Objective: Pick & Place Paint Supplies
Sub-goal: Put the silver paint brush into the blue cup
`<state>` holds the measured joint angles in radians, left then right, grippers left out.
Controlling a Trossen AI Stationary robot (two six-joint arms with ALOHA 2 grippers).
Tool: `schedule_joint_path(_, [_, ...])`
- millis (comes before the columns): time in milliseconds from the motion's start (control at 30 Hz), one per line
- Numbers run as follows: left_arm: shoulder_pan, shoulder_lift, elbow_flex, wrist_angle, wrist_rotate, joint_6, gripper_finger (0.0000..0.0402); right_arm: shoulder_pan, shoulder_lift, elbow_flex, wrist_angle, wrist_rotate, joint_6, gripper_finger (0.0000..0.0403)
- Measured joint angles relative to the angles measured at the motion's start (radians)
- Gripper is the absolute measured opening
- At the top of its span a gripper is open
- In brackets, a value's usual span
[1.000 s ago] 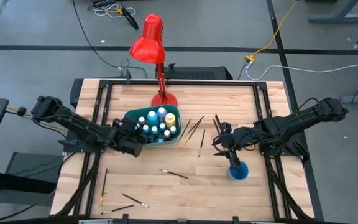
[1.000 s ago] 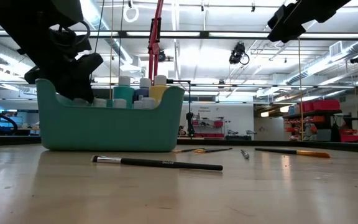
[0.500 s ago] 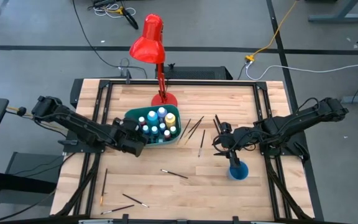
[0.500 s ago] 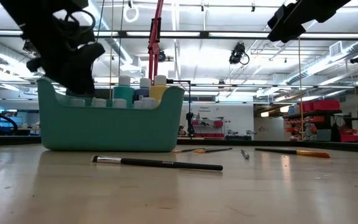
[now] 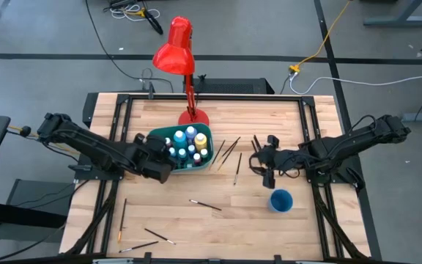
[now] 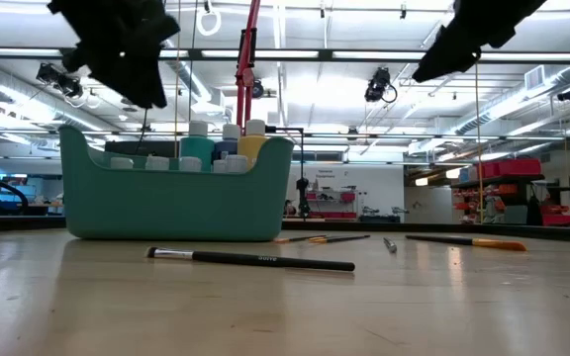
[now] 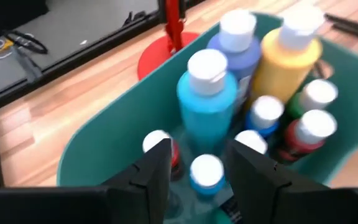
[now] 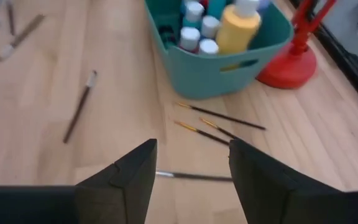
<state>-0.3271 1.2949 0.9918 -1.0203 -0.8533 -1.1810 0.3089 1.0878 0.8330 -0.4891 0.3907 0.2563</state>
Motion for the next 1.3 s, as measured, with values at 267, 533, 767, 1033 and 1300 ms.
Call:
schedule_joint_path(267, [-0.014,-0.001,0.031,0.206,0.004,0.151,0.0135,-0.011,0.000,0.000,-0.042,0.146,0.184,0.0206])
schedule_joint_path(533, [-0.044,-0.001,0.031,0.589,0.180,0.629,0.0129,-0.022,0.000,0.000,-0.042,0.144,0.181,0.0206])
schedule_joint_path(767, [-0.084,0.015,0.032,0.682,0.267,0.747,0.0129,-0.021,0.000,0.000,-0.024,0.036,0.170,0.0206])
schedule_joint_path(1033, [-0.156,0.197,0.031,0.822,0.272,0.749,0.0129,-0.021,0.005,0.000,-0.019,0.012,0.169,0.0206])
schedule_joint_path(1300, [-0.199,0.412,0.031,1.019,0.249,0.826,0.0129,-0.021,0.020,0.000,-0.020,0.009,0.169,0.0206])
